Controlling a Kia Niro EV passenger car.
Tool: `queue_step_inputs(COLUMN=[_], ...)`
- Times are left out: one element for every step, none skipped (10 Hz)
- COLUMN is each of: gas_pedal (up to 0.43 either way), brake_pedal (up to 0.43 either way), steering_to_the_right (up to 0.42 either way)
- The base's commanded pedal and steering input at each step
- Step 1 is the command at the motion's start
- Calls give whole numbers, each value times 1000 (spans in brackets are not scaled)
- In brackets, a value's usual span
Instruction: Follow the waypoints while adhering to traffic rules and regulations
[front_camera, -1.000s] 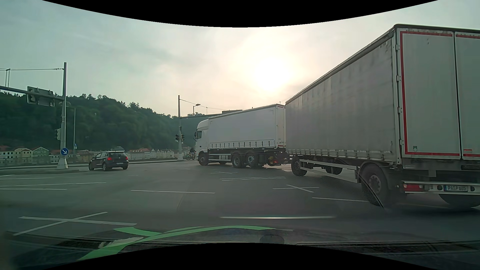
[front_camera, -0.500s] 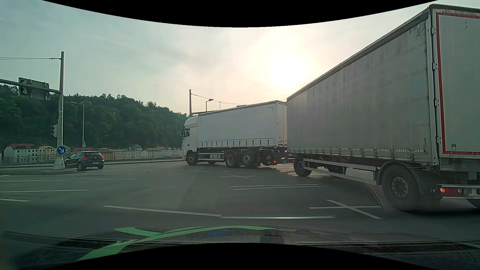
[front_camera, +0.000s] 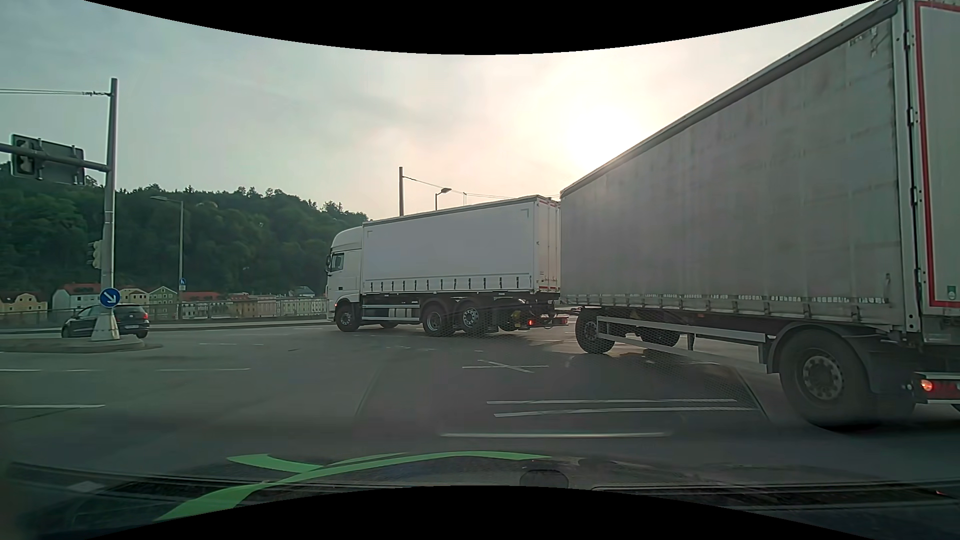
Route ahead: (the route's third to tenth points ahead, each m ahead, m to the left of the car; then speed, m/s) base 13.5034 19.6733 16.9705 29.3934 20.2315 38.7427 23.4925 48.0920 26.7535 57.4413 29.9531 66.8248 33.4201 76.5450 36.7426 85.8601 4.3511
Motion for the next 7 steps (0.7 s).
queue_step_inputs(gas_pedal=[0,28,28,28,28,28,28], brake_pedal=[37,37,37,30,30,30,30], steering_to_the_right=[-133,-133,-136,-146,-153,-158,-158])
